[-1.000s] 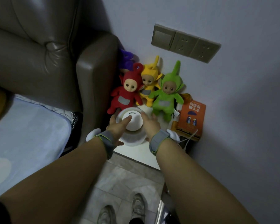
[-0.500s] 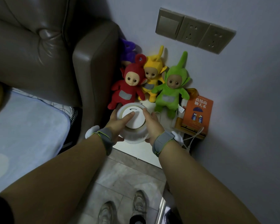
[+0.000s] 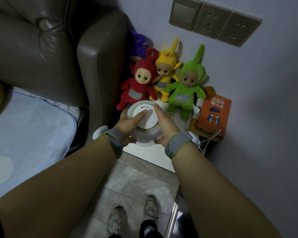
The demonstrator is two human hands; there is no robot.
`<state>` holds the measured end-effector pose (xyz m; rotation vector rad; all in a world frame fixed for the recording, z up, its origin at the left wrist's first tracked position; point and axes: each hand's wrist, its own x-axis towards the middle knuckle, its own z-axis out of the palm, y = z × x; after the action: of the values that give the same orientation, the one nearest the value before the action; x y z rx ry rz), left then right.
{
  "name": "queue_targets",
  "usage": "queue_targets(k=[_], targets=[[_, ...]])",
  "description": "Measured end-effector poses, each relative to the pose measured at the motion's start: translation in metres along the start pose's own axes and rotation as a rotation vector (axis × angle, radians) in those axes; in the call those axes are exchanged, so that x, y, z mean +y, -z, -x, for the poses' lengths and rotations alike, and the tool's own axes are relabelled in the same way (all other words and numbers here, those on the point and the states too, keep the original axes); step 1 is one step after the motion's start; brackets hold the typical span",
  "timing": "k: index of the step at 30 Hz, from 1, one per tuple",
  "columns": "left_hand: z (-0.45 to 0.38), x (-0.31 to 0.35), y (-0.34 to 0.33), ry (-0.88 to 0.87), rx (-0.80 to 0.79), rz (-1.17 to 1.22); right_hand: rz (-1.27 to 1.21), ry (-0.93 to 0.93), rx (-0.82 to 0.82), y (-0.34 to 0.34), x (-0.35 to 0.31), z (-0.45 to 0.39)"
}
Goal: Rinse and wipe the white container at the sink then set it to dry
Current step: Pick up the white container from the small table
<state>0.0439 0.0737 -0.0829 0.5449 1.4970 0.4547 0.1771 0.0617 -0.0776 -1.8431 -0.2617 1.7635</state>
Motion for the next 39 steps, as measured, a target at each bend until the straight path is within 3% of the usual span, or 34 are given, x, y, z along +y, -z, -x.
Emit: queue_targets(k=[13, 23, 33, 39], targets=[[0.041, -0.006, 0.008, -0.032, -0.008, 0.000, -0.041, 0.068, 0.005, 0.001, 0.013, 0.047], [0.060, -0.017, 0.016, -0.063, 0.032, 0.031, 0.216, 0.244, 0.075, -0.008, 0.010, 0.069], [0.119, 0.017, 0.030, -0.099, 0.084, -0.072, 0.445, 0.348, 0.067, -0.017, -0.022, 0.133], [0.161, 0.041, 0.045, -0.127, 0.030, 0.013, 0.529, 0.420, 0.067, -0.025, -0.043, 0.179]])
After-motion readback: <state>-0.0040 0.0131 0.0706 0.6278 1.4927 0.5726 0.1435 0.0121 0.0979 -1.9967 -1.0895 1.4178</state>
